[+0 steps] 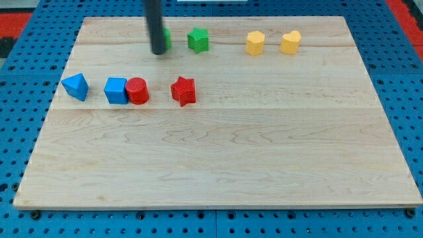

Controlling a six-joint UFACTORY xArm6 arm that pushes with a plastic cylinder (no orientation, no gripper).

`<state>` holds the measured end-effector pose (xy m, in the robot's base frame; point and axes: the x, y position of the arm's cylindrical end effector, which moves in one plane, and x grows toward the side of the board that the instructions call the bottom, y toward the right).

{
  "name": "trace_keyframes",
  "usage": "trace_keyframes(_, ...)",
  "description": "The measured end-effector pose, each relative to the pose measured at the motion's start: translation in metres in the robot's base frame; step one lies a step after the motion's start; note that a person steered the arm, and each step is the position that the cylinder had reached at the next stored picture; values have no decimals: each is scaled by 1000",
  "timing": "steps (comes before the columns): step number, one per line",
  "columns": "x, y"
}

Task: Move the green circle to the left of the green star

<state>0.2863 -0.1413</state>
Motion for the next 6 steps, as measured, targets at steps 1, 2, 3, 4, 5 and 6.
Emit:
trace_keyframes(1, 26, -13)
trace_keyframes(2, 60, 37)
trace_keyframes(3, 70, 139)
trace_keyframes(4, 84, 268)
trace_keyframes(5, 91, 348)
trace_keyframes(6, 96, 368)
